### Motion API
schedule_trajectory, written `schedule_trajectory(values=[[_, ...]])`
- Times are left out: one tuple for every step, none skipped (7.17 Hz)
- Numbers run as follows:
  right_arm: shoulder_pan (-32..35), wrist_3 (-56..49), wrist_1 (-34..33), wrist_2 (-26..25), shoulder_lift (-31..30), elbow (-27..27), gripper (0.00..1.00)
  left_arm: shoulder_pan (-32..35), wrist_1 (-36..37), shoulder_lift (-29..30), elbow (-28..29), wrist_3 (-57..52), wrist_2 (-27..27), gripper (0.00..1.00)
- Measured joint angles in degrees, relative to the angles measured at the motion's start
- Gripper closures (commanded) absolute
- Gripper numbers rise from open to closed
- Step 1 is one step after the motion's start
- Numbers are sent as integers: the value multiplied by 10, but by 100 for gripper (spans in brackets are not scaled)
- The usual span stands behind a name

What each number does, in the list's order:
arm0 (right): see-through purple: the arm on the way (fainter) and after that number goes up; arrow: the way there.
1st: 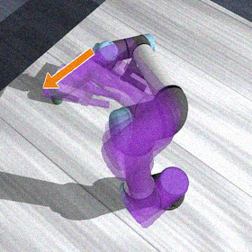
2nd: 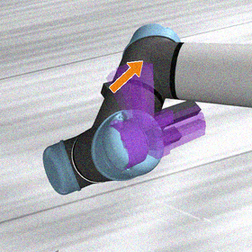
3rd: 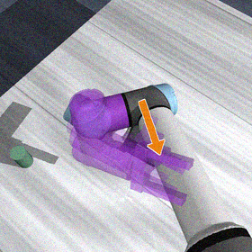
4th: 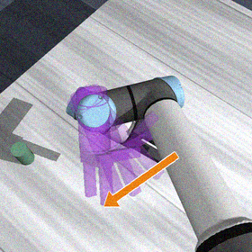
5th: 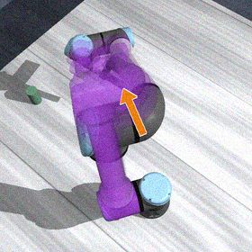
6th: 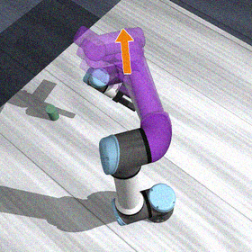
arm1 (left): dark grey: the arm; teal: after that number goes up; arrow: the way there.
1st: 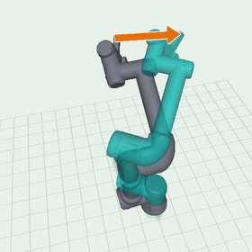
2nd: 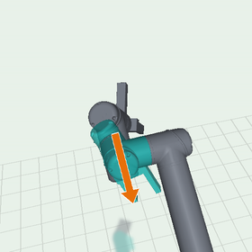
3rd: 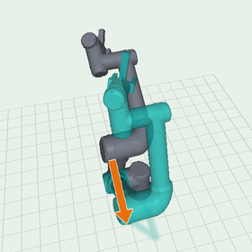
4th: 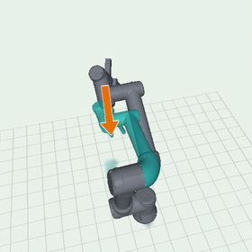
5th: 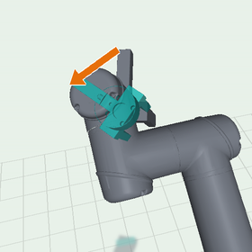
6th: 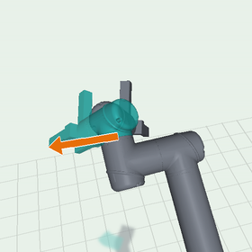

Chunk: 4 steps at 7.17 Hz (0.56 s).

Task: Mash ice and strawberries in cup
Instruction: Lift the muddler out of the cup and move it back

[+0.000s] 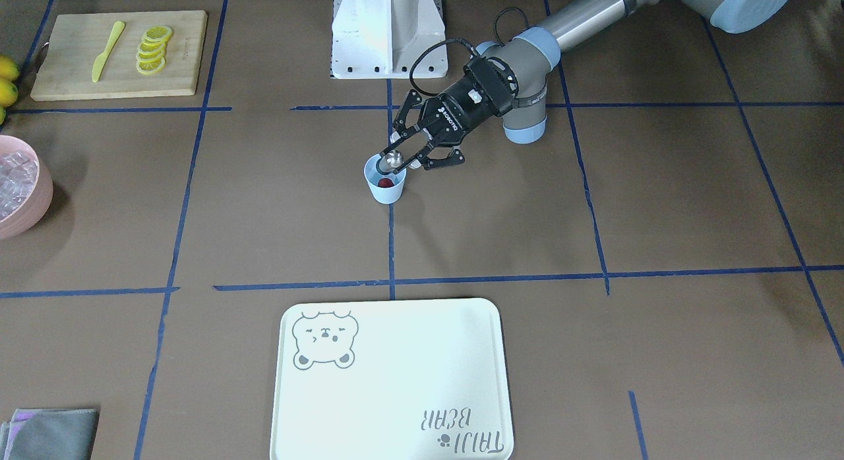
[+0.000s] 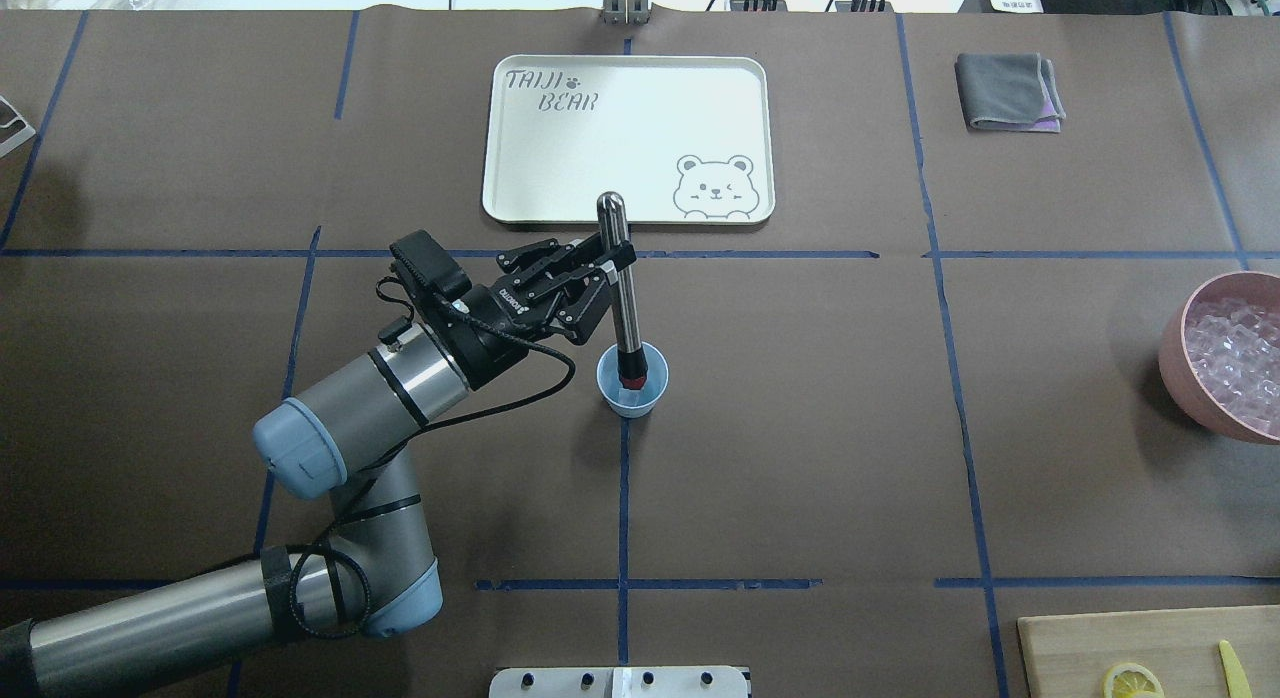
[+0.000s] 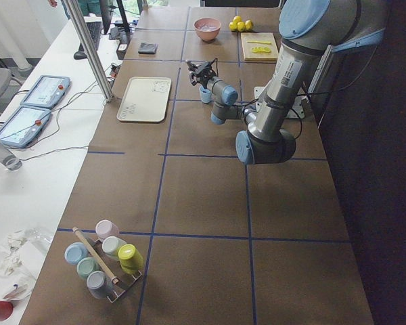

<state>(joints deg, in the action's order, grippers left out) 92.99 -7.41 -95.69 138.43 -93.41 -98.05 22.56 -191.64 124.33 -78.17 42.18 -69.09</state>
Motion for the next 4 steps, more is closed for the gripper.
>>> schedule_trajectory(values=[[0, 0, 0, 0, 1, -1, 1, 14, 50, -7, -52, 1, -15, 100], [0, -1, 1, 0, 1, -2, 1, 27, 118, -21, -122, 1, -30, 100], [0, -1, 1, 0, 2, -3, 1, 37, 192, -37, -193, 1, -41, 100], [0, 0, 1, 0, 2, -5, 1, 48, 265, -60, -254, 3, -51, 100]])
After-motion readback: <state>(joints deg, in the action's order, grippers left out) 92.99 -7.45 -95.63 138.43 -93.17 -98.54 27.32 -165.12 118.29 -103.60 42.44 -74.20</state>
